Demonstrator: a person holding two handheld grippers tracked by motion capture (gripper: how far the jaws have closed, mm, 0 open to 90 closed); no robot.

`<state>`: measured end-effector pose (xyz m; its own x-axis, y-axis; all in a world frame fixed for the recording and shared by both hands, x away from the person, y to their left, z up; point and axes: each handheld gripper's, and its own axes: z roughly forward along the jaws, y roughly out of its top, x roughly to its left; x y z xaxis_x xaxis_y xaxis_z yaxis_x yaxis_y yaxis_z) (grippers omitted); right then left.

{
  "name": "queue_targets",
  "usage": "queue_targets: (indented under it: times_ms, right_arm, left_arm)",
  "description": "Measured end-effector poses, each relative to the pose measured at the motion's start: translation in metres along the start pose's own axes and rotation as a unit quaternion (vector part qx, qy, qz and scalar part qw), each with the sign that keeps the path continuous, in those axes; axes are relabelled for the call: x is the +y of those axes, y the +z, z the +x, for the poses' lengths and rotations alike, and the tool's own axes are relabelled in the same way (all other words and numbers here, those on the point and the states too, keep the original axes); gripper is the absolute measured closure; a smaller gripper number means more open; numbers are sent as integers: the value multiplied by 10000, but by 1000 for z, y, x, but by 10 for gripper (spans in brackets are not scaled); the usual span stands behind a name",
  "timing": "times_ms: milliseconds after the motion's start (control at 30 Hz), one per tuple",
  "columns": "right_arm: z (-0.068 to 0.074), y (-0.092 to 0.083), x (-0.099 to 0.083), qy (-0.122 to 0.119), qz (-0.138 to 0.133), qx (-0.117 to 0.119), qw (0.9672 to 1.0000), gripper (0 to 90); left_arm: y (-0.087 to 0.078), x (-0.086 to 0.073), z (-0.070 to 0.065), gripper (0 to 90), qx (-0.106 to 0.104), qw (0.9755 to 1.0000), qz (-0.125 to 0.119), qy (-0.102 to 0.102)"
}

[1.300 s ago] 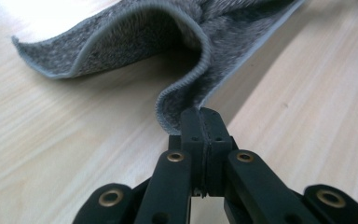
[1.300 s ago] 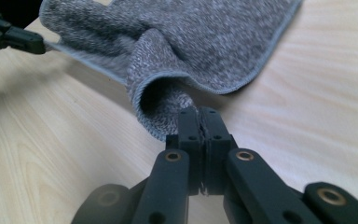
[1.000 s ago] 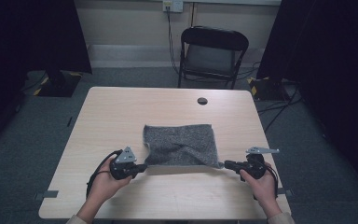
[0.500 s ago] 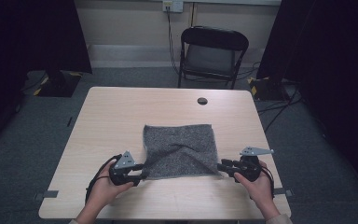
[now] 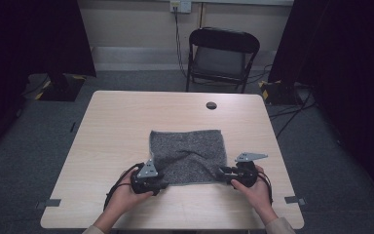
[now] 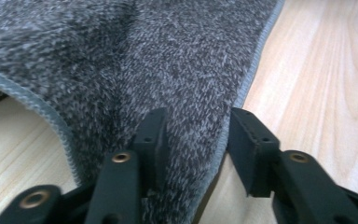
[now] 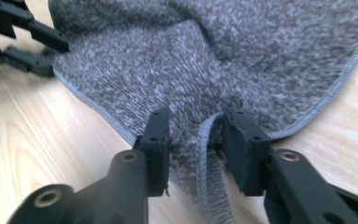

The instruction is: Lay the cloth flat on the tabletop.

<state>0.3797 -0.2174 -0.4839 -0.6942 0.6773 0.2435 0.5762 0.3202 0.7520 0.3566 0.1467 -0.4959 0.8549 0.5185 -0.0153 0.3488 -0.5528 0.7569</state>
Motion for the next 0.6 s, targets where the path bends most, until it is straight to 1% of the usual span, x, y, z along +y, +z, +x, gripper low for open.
queue_targets:
  times_ms: [33,100,133,200,233,300,367,400,433,500,533,567,600]
  right_arm:
    - [0,2,-1,-28,37,2,10000,665]
    - [0,4,-2,-84,104,-98,9999,694]
    - [0,4,-2,-107,136,-144,9997,735]
    - [0,3,-3,-162,151,-283,9994,808]
    - [-1,2,-2,-151,150,-301,9993,825]
    - [-2,0,-2,-148,88,-367,9992,847]
    - [-4,-3,-1,-126,44,-434,9990,847]
    - [-5,-5,-1,-89,15,-464,9989,844]
    - [-7,-7,-1,-1,-26,-477,9989,832]
    - [-11,-12,-2,110,-62,-532,9985,812]
    - [-13,-13,-3,148,-77,-513,9985,789]
    - [-13,-15,-4,160,-73,-514,9985,758]
    - [-14,-16,-5,148,-82,-547,9984,746]
  left_arm:
    - [0,0,0,636,8,10000,-9,-22]
    - [-1,-1,2,670,17,10000,-34,-13]
    - [-2,-1,2,701,17,10000,-11,-18]
    - [-4,-1,3,783,-2,10000,92,-37]
    - [-5,0,2,822,-26,9999,157,-23]
    - [-8,1,2,856,-67,9995,297,-9]
    - [-11,1,2,867,-161,9992,361,-113]
    - [-13,-1,3,869,-252,9988,354,-222]
    - [-15,-3,4,871,-285,9986,355,-263]
    - [-19,-5,3,871,-300,9985,385,-238]
    - [-20,-6,3,871,-322,9984,394,-239]
    - [-22,-6,2,870,-357,9983,402,-227]
    - [-23,-6,0,867,-395,9982,405,-215]
